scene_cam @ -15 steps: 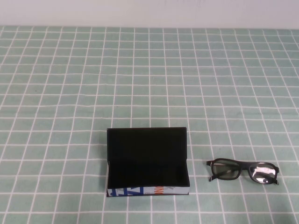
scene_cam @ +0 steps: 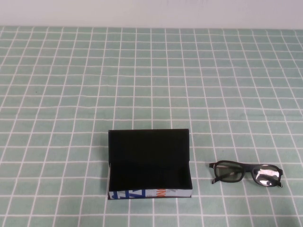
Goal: Return glasses to glasses case
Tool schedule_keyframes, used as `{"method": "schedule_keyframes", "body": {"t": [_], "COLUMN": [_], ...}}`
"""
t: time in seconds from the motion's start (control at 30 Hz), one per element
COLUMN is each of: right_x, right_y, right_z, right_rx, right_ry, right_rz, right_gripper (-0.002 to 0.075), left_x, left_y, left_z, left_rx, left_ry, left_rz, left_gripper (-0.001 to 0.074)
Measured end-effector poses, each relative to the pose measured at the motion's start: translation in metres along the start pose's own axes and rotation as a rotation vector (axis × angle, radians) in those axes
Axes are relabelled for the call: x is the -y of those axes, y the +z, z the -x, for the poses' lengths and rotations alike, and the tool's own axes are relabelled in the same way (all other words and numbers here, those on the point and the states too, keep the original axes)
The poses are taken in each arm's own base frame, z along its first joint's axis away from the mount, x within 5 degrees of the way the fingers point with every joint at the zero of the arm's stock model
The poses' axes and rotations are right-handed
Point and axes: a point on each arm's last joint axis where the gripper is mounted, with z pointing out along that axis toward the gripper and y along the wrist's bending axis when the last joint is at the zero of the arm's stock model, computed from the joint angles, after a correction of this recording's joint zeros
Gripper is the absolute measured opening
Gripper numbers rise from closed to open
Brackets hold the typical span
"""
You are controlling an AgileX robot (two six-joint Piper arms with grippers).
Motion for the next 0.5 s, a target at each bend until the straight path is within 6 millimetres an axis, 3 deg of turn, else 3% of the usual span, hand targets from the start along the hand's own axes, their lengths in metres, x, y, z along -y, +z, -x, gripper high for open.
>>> {"method": "schedule_keyframes", "body": {"t": [0.5], "right_x": [0.0], "right_y": [0.0], "right_z": [0.0002], "right_rx": [0.002], "right_ry": [0.0], "right_rz": [0.0], "right_gripper": [-0.0011], "left_x": [-0.0013], "left_y": [0.0], "left_z": [0.0003], "left_rx": [0.003], "left_ry": [0.039], "left_rz": [0.014], "left_gripper": [-0.0002]}}
